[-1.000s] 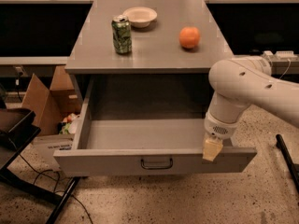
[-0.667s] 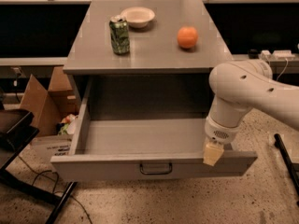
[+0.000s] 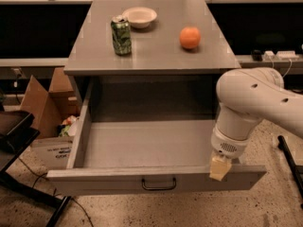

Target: Open top drawer

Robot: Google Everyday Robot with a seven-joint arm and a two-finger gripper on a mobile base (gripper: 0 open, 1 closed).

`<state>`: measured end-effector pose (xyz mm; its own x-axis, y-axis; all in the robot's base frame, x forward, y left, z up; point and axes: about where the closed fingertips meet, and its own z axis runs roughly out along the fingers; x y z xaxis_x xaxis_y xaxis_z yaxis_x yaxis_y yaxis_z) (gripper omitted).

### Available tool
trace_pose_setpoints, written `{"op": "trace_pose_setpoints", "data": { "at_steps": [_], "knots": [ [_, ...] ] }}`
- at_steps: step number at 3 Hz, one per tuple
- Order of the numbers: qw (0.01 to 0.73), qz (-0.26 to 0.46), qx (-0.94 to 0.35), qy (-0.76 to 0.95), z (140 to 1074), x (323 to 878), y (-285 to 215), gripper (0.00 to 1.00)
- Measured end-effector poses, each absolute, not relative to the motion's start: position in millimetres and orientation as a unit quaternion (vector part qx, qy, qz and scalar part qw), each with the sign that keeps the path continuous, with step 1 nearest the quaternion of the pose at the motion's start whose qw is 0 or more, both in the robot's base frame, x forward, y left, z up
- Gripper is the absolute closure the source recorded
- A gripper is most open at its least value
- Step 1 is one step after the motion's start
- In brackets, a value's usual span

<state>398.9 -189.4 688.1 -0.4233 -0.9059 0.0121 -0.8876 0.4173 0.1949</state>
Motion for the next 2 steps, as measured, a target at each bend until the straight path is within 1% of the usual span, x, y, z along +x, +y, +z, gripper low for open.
{"op": "trace_pose_setpoints", "data": {
  "at_steps": [1, 2],
  "knots": [
    [0.058, -0.079, 0.534, -0.840, 688.0, 398.6, -189.4, 1.00],
    [0.067, -0.085, 0.526, -0.844, 687.4, 385.6, -191.8, 1.00]
  ]
}}
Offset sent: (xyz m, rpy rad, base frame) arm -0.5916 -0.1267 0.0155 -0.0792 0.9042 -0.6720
